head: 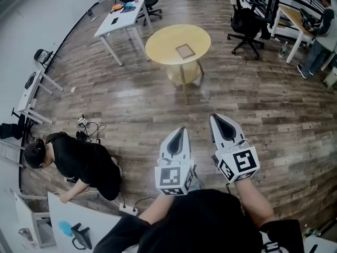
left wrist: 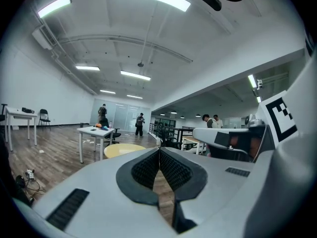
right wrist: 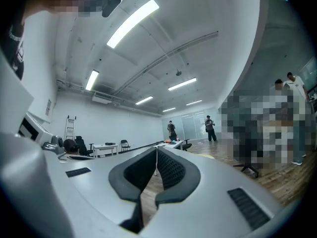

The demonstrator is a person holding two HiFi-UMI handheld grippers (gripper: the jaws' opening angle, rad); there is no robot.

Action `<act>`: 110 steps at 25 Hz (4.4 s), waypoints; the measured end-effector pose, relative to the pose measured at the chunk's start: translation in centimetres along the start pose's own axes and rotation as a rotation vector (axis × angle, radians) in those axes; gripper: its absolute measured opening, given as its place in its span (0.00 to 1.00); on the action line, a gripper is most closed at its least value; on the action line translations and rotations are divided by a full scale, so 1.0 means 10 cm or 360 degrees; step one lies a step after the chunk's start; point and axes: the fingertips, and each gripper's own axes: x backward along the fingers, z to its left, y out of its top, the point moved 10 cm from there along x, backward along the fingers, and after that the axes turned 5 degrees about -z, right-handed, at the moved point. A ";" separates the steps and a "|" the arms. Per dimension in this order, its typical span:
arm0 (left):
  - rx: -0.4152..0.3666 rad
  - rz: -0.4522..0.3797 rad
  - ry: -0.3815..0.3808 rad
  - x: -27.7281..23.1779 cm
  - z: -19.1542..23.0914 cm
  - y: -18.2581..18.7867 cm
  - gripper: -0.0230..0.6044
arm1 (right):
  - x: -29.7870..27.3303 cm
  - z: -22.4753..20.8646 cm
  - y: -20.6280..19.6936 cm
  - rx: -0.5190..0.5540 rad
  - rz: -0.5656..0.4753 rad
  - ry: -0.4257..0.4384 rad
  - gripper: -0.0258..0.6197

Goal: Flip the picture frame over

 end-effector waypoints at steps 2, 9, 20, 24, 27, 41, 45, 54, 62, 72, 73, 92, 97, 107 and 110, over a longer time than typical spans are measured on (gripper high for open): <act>0.0010 -0.0017 -0.0006 -0.14 0.21 0.07 0.07 | -0.28 0.04 0.03 0.0017 -0.0005 0.0010 0.07; 0.0017 -0.0031 -0.0012 -0.55 0.68 0.13 0.07 | -0.87 0.03 -0.09 0.0017 0.0016 0.0007 0.07; -0.0007 0.0003 -0.0037 -1.36 0.91 0.10 0.07 | -1.50 -0.45 -0.27 0.0019 0.0015 -0.0034 0.07; -0.0034 0.0010 -0.0044 -1.83 0.97 0.12 0.07 | -1.84 -0.81 -0.29 0.0002 0.0015 -0.0049 0.07; -0.0057 -0.0001 -0.0037 -2.22 1.04 0.20 0.07 | -2.15 -1.10 -0.26 0.0007 0.0000 -0.0039 0.07; -0.0128 0.0008 0.0119 -3.70 1.15 0.25 0.07 | -3.19 -2.37 -0.35 -0.0032 -0.0019 0.0051 0.07; -0.0143 0.0029 0.0155 -3.96 1.20 0.26 0.07 | -3.42 -2.61 -0.41 -0.0050 -0.0010 0.0051 0.07; -0.0164 0.0042 0.0132 -4.64 1.45 0.15 0.07 | -3.93 -3.05 -0.62 -0.0042 0.0022 -0.0010 0.07; -0.0129 0.0050 0.0104 -5.56 2.08 0.11 0.07 | -4.91 -3.38 -0.81 0.0021 0.0082 -0.0036 0.07; -0.0106 0.0043 0.0070 -6.47 2.95 0.26 0.07 | -6.19 -3.55 -0.89 0.0148 0.0152 -0.0026 0.07; -0.0102 0.0045 0.0069 -6.52 3.04 0.26 0.07 | -6.30 -3.55 -0.91 0.0153 0.0159 -0.0031 0.07; -0.0024 0.0149 0.0164 -7.08 3.85 -0.03 0.07 | -7.11 -3.37 -2.81 0.0856 0.1225 0.0822 0.07; -0.0006 0.0204 0.0208 -7.14 3.93 -0.12 0.07 | -7.03 -3.35 -3.49 0.0923 0.1583 0.1125 0.20; 0.0022 0.0299 0.0250 -7.14 4.04 -0.34 0.07 | -6.92 -3.37 -4.12 0.0980 0.1787 0.1247 0.46; 0.0022 0.0313 0.0258 -7.12 4.07 -0.35 0.07 | -6.97 -3.40 -4.15 0.0939 0.1822 0.1236 0.46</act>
